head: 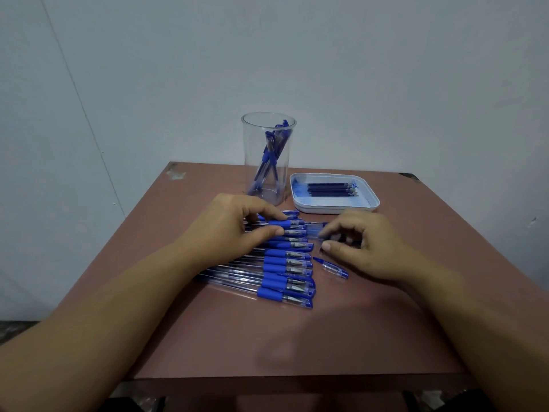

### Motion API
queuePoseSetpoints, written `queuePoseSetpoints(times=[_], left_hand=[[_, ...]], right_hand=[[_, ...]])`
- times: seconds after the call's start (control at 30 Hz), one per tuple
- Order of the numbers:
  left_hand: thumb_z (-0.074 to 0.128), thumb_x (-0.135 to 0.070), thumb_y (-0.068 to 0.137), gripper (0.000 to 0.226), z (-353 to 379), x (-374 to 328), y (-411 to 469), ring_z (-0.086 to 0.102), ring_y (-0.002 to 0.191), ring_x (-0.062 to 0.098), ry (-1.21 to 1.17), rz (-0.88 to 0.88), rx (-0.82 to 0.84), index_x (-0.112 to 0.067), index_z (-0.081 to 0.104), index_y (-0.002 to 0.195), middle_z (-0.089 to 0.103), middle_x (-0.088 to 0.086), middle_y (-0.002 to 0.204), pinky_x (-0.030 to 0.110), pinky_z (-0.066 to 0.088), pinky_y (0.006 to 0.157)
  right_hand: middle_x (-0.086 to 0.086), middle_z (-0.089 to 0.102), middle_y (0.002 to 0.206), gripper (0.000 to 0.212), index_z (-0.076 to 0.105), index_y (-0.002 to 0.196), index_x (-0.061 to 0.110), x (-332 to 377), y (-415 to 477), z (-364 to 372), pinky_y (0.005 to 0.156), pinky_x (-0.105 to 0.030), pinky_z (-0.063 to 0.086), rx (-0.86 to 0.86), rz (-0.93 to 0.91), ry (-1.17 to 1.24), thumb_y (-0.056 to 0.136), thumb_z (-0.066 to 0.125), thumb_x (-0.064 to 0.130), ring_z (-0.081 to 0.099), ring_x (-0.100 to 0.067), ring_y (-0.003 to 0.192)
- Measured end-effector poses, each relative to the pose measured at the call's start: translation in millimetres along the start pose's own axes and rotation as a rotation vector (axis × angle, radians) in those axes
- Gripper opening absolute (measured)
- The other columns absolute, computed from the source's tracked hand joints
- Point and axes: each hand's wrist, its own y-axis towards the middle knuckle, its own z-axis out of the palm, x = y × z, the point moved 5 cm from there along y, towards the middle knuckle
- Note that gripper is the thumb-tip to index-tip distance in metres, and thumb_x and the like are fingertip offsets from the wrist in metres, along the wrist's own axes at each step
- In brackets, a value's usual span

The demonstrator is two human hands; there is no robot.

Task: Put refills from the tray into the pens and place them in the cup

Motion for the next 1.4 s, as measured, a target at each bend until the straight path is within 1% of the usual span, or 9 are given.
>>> queuePoseSetpoints(times=[0.17, 0.23, 0.4, 0.63, 0.73, 1.0, 1.13, 1.27, 1.4], left_hand=[[0.078, -0.031, 0.080, 0.021, 0.9, 1.0, 0.0, 0.063, 0.079, 0.004, -0.017, -0.015, -0.007, -0.032, 0.075, 0.101, 0.062, -0.030, 0.078, 0.013, 0.049, 0.066], [0.078, -0.031, 0.080, 0.021, 0.4, 2.0, -0.2, 0.063, 0.079, 0.006, -0.023, -0.027, -0.008, -0.032, 0.075, 0.101, 0.064, -0.029, 0.080, 0.014, 0.050, 0.067], [0.077, -0.032, 0.080, 0.021, 0.5, 3.8, -0.1, 0.062, 0.079, 0.005, -0.028, -0.038, -0.007, -0.033, 0.075, 0.101, 0.064, -0.029, 0.081, 0.012, 0.048, 0.065], [0.076, -0.034, 0.080, 0.021, 3.5, -2.6, -1.4, 0.064, 0.080, 0.004, -0.061, -0.014, 0.009, -0.038, 0.072, 0.099, 0.065, -0.030, 0.083, 0.014, 0.050, 0.067], [0.077, -0.034, 0.079, 0.021, 5.7, -5.9, -2.0, 0.064, 0.077, 0.003, -0.076, 0.004, 0.008, -0.042, 0.071, 0.098, 0.064, -0.032, 0.082, 0.014, 0.050, 0.066], [0.078, -0.032, 0.080, 0.022, 9.4, -9.2, -2.7, 0.063, 0.076, 0.000, -0.061, 0.026, 0.017, -0.035, 0.074, 0.101, 0.066, -0.028, 0.083, 0.011, 0.047, 0.066], [0.077, -0.034, 0.080, 0.022, 10.1, -7.4, -2.5, 0.065, 0.075, 0.003, -0.049, 0.021, 0.009, -0.035, 0.075, 0.102, 0.070, -0.022, 0.086, 0.020, 0.052, 0.067], [0.076, -0.035, 0.080, 0.023, 11.0, -9.0, -2.0, 0.063, 0.078, -0.003, -0.038, 0.034, 0.010, -0.035, 0.074, 0.103, 0.067, -0.025, 0.086, 0.014, 0.050, 0.069], [0.077, -0.034, 0.080, 0.022, 10.7, -9.2, -2.1, 0.064, 0.078, -0.002, -0.052, 0.029, -0.001, -0.035, 0.074, 0.103, 0.068, -0.025, 0.086, 0.014, 0.050, 0.069]], right_hand=[[0.021, 0.063, 0.075, 0.013, 0.073, 0.087, 0.038, -2.2, 0.5, 6.4, 0.061, -0.010, 0.040, 0.117, 0.035, -0.045, 0.081, 0.077, 0.027, 0.058, 0.000, 0.072], [0.020, 0.064, 0.073, 0.018, 0.070, 0.083, 0.039, -1.4, 0.2, 3.4, 0.059, -0.010, 0.040, 0.079, 0.058, -0.010, 0.081, 0.077, 0.023, 0.057, -0.002, 0.066], [0.000, 0.067, 0.075, 0.015, 0.071, 0.086, 0.020, 7.3, -2.3, -10.6, 0.065, -0.018, 0.050, -0.190, 0.067, 0.247, 0.083, 0.073, 0.006, 0.060, -0.012, 0.068], [0.003, 0.068, 0.078, 0.014, 0.070, 0.088, 0.015, 16.1, -1.2, -4.1, 0.067, -0.016, 0.049, -0.155, 0.011, 0.288, 0.082, 0.073, 0.003, 0.061, -0.009, 0.070], [0.006, 0.068, 0.077, 0.014, 0.070, 0.088, 0.017, 20.1, -0.7, 0.3, 0.066, -0.014, 0.048, -0.122, -0.006, 0.287, 0.081, 0.076, 0.006, 0.060, -0.004, 0.068], [0.006, 0.068, 0.077, 0.016, 0.069, 0.093, 0.026, 18.0, 1.5, 8.8, 0.065, -0.020, 0.052, -0.105, -0.047, 0.175, 0.083, 0.075, 0.015, 0.061, -0.008, 0.068], [0.012, 0.068, 0.079, 0.008, 0.070, 0.096, 0.027, 19.0, 3.4, 9.6, 0.063, -0.025, 0.052, -0.122, -0.101, 0.065, 0.089, 0.068, 0.030, 0.063, -0.010, 0.071], [0.010, 0.068, 0.076, 0.024, 0.070, 0.093, 0.025, 20.3, 4.2, 11.2, 0.060, -0.032, 0.051, -0.129, -0.136, 0.014, 0.092, 0.054, 0.044, 0.062, -0.009, 0.069], [0.014, 0.063, 0.087, 0.032, 0.062, 0.111, 0.027, 19.6, 1.8, 11.7, 0.064, -0.025, 0.052, -0.126, -0.144, 0.032, 0.083, 0.070, 0.041, 0.061, -0.013, 0.072]])
